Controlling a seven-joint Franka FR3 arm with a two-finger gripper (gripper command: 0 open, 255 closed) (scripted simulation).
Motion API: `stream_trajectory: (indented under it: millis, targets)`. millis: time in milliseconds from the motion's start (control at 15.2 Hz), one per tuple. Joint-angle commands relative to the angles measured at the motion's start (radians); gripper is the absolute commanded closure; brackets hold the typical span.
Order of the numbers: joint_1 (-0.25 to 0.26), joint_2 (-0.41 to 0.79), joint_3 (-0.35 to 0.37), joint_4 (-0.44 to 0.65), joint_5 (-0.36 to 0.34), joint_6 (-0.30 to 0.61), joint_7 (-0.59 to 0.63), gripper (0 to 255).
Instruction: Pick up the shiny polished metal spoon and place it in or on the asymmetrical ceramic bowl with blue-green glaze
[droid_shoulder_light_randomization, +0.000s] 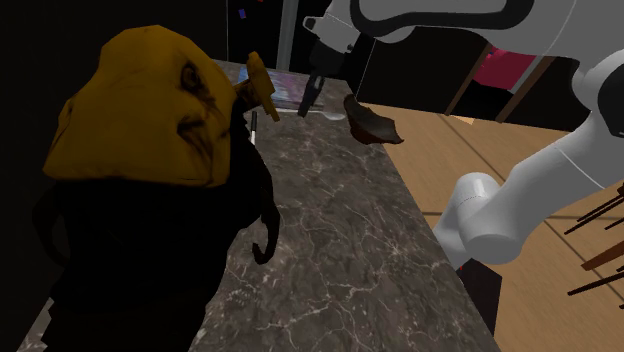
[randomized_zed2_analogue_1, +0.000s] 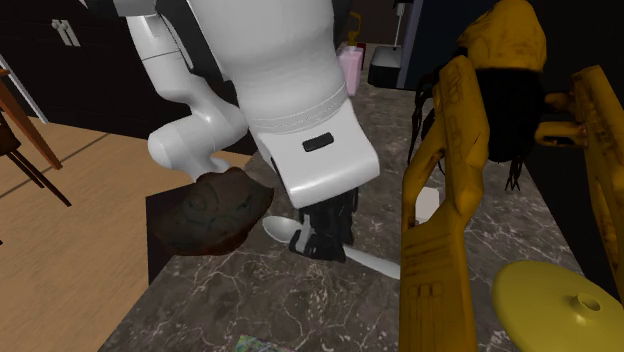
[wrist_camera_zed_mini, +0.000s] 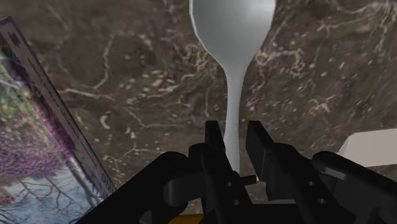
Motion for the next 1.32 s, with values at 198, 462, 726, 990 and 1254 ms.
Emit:
stream_trajectory:
  millis: [198,462,726,990,1254]
  targets:
    - [0.000,0.000,0.001,0.066,-0.004,-0.064,0.012,255]
    - [0.001,0.003,0.001,0.123,-0.006,-0.117,0.021,255]
    - [0.001,0.011,0.000,0.183,-0.007,-0.170,0.029,255]
    - [0.002,0.021,-0.001,0.248,-0.007,-0.223,0.037,255]
    - [-0.008,-0.041,-0.009,0.222,-0.019,-0.261,0.028,255]
